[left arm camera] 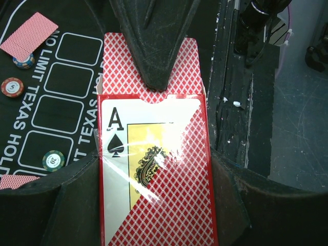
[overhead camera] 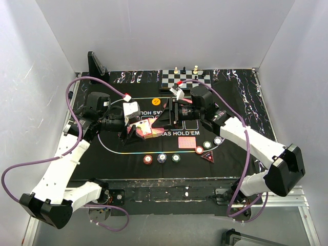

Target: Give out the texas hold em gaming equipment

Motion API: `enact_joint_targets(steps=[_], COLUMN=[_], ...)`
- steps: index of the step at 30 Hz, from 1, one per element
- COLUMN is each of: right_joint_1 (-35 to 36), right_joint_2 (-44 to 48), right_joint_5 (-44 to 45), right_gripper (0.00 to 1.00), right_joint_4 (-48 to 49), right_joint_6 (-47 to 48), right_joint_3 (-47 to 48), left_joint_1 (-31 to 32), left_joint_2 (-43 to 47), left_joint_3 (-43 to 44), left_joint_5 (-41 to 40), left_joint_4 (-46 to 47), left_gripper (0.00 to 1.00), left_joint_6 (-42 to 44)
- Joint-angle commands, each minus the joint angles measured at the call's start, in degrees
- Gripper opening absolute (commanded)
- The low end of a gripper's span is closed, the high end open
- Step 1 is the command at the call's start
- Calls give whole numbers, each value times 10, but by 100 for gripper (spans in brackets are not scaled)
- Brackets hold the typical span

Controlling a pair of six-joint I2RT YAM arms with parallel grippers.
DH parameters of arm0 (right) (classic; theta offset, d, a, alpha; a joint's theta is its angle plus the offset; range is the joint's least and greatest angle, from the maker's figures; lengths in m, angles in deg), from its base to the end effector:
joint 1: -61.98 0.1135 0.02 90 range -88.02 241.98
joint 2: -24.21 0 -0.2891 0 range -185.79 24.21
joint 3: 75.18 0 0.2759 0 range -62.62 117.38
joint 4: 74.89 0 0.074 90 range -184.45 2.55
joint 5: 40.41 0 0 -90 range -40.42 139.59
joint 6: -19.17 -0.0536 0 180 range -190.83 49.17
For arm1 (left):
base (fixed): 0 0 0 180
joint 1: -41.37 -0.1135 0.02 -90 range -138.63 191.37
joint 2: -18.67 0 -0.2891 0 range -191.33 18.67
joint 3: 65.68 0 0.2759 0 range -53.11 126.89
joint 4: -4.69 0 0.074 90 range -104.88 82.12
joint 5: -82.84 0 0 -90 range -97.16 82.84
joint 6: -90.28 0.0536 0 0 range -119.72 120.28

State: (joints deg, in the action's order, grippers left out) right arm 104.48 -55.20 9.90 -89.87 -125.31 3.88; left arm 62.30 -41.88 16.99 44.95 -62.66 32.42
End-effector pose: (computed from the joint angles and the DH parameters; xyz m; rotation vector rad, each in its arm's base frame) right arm 0.2378 0.2643 0.3655 -0.3589 2.1673 1.7164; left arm 0.1799 -0.1141 0.3932 1.3297 1.7068 -0.9467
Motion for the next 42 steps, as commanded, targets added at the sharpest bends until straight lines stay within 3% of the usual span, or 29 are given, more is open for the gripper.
enact_joint_targets(steps=[1, 6, 24, 31, 42], right_joint_1=[-3, -17, -82, -109, -217], right_joint_2=[31, 56, 124, 145, 195], right_joint_5=[7, 7, 1, -13, -49], right_gripper=[56, 43, 30, 1, 1], right_joint_4=[24, 25, -26, -28, -70], right_joint_6=[-14, -21, -17, -26, -10], right_joint_3=[-18, -37, -66, -77, -86], left_joint_1=[-2, -2, -2, -2, -2], left_joint_2=[8, 9, 8, 8, 9], left_joint_3=[14, 13, 10, 10, 10], left_joint_5=[30, 32, 35, 33, 33], left_joint_4=[25, 26, 35, 32, 29], left_gripper=[0, 0, 0, 0, 0], left_joint_6=[-6, -7, -15, -12, -12])
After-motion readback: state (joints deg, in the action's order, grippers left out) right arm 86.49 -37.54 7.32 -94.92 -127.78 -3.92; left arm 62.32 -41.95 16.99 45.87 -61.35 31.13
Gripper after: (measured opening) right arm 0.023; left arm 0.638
